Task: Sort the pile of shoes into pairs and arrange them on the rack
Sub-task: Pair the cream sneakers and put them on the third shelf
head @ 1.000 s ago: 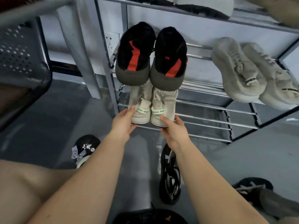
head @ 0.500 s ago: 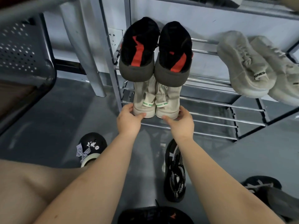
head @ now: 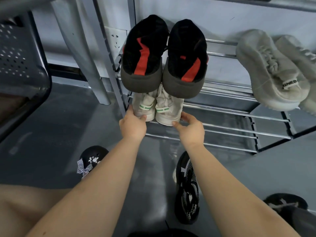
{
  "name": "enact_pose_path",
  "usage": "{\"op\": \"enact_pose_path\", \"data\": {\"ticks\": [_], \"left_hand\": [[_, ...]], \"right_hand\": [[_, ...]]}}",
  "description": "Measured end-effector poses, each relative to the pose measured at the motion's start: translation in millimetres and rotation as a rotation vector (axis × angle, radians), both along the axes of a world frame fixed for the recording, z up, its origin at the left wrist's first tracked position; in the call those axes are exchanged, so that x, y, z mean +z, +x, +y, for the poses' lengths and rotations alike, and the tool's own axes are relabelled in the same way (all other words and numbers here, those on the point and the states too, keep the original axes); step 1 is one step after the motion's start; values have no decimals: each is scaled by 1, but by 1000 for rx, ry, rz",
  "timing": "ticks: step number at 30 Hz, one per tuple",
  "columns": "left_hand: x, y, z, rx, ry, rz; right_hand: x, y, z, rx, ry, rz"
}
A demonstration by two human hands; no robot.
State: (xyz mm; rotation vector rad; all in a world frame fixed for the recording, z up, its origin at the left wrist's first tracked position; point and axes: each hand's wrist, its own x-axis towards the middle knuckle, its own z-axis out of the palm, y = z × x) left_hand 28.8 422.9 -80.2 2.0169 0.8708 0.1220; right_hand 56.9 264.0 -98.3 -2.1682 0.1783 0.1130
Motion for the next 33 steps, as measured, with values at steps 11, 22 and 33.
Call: {"op": "enact_pose_path", "data": {"ticks": [11, 22, 33], "left_hand": [[12, -55, -54, -363, 408, 142], [31, -106, -118, -858, 609, 198], [36, -122, -166, -1114, 685, 164]], "right_hand": [[41, -38, -26, 322, -420, 50], [59, -121, -112, 373, -731, 124], [46, -175, -203, 333, -802, 259]]}}
